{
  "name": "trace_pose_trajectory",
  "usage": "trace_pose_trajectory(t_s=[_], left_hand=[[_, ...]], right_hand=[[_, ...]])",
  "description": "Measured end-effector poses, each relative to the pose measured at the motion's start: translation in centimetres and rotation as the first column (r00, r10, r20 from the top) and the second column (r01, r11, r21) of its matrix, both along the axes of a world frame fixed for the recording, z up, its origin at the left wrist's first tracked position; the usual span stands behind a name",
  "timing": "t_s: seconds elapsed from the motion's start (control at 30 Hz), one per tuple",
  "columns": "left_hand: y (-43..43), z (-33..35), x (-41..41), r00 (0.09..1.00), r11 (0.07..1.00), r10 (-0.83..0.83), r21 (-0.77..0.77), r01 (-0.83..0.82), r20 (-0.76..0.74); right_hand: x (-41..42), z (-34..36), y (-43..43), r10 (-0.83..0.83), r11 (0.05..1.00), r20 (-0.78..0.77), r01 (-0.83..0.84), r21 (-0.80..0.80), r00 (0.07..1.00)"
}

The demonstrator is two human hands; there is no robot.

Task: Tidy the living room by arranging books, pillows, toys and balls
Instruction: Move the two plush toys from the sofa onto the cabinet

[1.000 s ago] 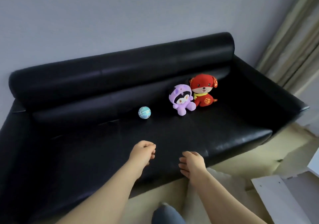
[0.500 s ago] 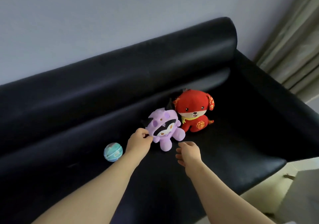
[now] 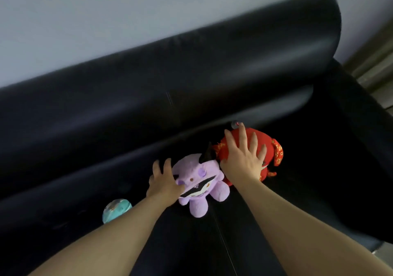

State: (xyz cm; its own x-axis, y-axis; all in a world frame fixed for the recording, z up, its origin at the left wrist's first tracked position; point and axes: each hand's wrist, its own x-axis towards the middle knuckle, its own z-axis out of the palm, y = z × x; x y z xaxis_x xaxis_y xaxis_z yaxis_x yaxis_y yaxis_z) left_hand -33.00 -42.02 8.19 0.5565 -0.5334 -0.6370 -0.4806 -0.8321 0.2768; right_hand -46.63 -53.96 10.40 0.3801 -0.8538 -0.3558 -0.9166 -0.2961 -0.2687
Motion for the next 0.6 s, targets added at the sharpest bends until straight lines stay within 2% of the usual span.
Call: trace_pose_trajectory(t_s=[0.1, 0.27, 0.4, 0.5, 0.6], left_hand=[[-0.3, -1.3, 0.3, 0.998, 1.000, -0.017, 0.008, 0.017, -0.056], [0.2, -2.2, 0.7, 0.997, 0.997, -0.071, 0.039, 0.070, 0.020], [1.5, -1.5, 1.1, 0.991, 0.998, -0.065, -0.012, 0.064, -0.118], [3.0, -0.2, 1.2, 0.970, 0.994, -0.018, -0.112, -0.010, -0.244], [4.3, 1.2, 1.2, 0.965, 0.988, 0.022, -0.142, -0.061, -0.261]], right_hand=[[-0.4, -1.8, -1.5, 0.077, 0.996, -0.171, -0.069, 0.053, 0.982], [-1.4, -2.7, -1.5, 0.109, 0.988, -0.281, -0.134, -0.072, 0.953], [-1.1, -2.9, -0.3, 0.103, 0.984, -0.247, -0.135, -0.115, 0.964], [-2.0, -2.0, 1.3, 0.101, 0.991, -0.201, -0.117, -0.069, 0.974], [-3.7, -0.7, 3.7, 0.069, 0.997, -0.161, -0.065, 0.028, 0.985]])
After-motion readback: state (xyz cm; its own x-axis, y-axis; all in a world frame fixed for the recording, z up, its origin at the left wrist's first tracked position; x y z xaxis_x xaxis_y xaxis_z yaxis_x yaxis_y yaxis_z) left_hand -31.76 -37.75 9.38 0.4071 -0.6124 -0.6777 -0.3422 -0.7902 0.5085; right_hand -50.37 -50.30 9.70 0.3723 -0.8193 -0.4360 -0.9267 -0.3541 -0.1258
